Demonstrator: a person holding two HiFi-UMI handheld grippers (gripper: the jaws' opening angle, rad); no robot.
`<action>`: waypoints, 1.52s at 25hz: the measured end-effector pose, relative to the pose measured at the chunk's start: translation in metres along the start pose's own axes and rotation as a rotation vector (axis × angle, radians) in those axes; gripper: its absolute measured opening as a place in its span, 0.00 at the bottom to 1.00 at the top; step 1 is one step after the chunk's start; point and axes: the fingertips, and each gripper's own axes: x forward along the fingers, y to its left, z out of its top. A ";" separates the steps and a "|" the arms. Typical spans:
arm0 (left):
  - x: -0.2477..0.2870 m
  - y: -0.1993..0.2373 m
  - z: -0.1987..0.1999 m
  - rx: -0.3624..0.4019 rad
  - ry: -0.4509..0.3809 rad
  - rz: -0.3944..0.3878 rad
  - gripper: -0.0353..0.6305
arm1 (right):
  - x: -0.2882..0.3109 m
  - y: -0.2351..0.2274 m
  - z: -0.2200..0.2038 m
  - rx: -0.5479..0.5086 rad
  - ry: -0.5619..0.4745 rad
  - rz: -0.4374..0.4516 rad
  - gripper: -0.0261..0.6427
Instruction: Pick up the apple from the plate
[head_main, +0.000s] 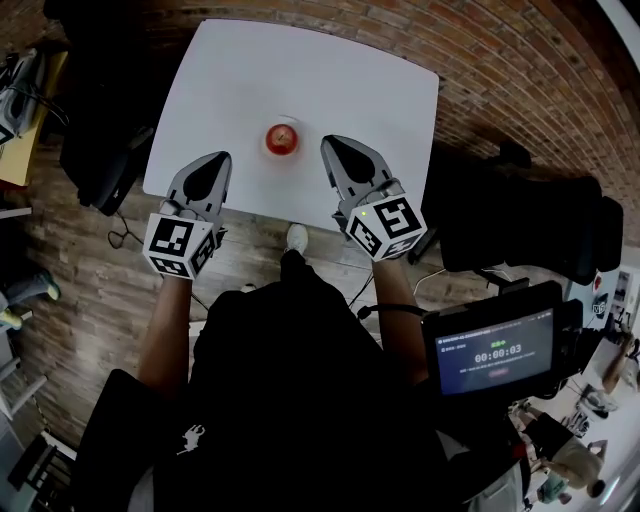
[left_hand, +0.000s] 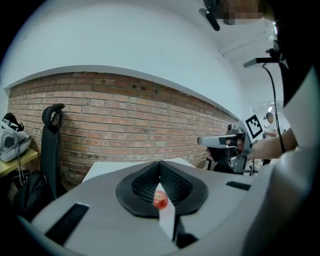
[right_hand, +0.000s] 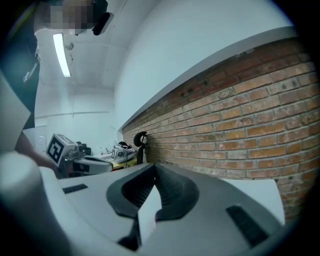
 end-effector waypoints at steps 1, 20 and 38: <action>0.005 0.000 -0.001 0.001 0.001 0.008 0.06 | 0.003 -0.005 -0.003 -0.005 0.009 0.009 0.04; 0.064 -0.005 -0.027 0.012 0.085 0.040 0.06 | 0.046 -0.045 -0.062 -0.027 0.137 0.103 0.04; 0.089 0.010 -0.085 0.014 0.183 -0.053 0.06 | 0.070 -0.031 -0.121 0.013 0.208 0.039 0.04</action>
